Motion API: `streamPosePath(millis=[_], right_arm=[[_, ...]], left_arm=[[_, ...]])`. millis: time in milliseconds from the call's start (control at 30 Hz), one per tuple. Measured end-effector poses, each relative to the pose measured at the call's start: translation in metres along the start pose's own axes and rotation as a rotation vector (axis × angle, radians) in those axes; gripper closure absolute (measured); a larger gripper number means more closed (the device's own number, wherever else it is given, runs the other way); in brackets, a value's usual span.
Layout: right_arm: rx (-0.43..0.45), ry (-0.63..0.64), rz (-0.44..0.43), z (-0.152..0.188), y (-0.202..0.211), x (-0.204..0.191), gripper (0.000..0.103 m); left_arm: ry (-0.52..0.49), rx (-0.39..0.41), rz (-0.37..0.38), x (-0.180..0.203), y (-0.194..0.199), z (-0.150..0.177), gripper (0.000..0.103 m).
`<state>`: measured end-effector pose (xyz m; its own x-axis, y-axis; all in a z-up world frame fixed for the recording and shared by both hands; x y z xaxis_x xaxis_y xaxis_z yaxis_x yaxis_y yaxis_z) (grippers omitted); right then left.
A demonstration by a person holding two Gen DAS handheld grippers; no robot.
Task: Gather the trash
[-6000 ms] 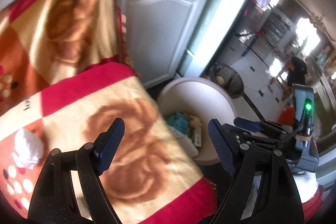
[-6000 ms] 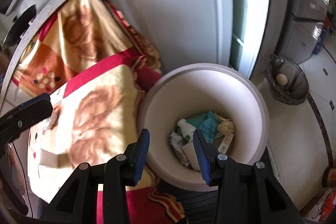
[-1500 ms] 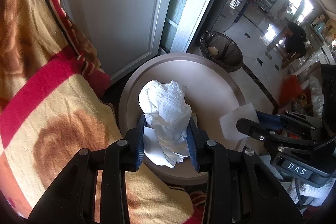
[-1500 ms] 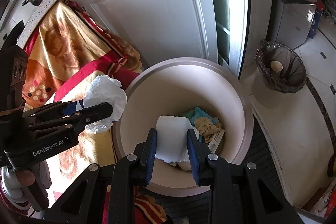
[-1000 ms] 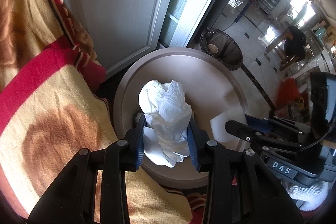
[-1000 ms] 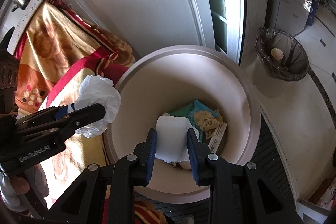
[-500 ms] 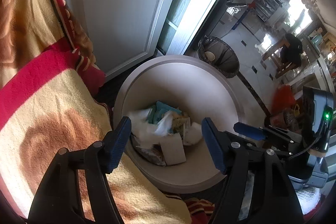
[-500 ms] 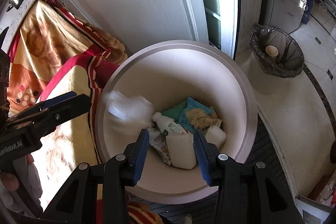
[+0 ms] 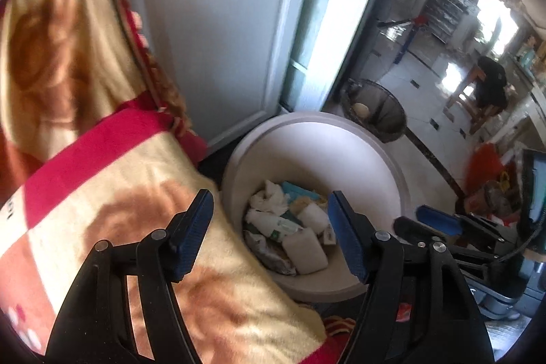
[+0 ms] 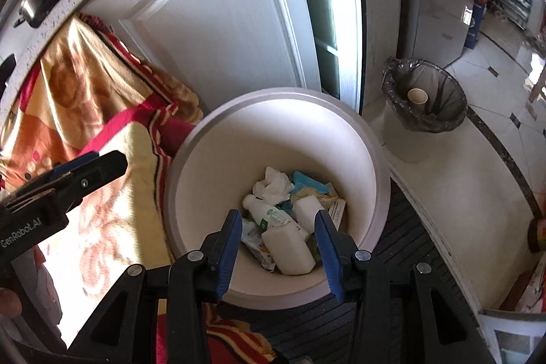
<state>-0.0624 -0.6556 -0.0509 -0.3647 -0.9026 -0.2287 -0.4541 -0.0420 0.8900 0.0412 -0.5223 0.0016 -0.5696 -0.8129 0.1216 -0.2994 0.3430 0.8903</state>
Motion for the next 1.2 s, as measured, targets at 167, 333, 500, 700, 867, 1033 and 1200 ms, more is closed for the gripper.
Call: streamPosePath(millis=[167, 333, 500, 700, 867, 1033, 1200], right_arm=[[0.04, 0.034, 0.033, 0.006, 0.018, -0.016, 0.061], [0.091, 0.038, 0.041, 0.013, 0.041, -0.033, 0.06], [0.157, 0.05, 0.076, 0.018, 0.066, -0.048, 0.057], [0.217, 0.043, 0.084, 0.026, 0.09, -0.063, 0.041], [0.252, 0.061, 0.094, 0.036, 0.107, -0.077, 0.041], [0.297, 0.065, 0.119, 0.042, 0.125, -0.083, 0.039], [0.334, 0.058, 0.113, 0.045, 0.139, -0.086, 0.034]], left_arm=[[-0.02, 0.027, -0.109, -0.009, 0.02, 0.012, 0.035], [-0.032, 0.063, -0.121, -0.012, 0.043, 0.026, 0.035], [-0.02, 0.121, -0.131, -0.015, 0.07, 0.036, 0.035], [-0.014, 0.158, -0.143, -0.02, 0.093, 0.048, 0.035], [0.01, 0.195, -0.127, -0.025, 0.116, 0.054, 0.035], [0.023, 0.234, -0.116, -0.026, 0.137, 0.059, 0.035], [0.021, 0.263, -0.12, -0.025, 0.152, 0.061, 0.035]])
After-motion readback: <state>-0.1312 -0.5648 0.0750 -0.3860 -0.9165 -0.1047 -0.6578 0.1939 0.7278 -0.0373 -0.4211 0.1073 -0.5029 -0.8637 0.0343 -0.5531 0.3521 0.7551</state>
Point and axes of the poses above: each gripper's, at about its wrist camera, not at the fingertips, and y roughly against the way its jaws point, x to its right, z to its underside, the point moved 9 cm from there along -y, roughly the way its jaws point, and after that the axes turned 7 degrees about -x, right-handed, at the moved point
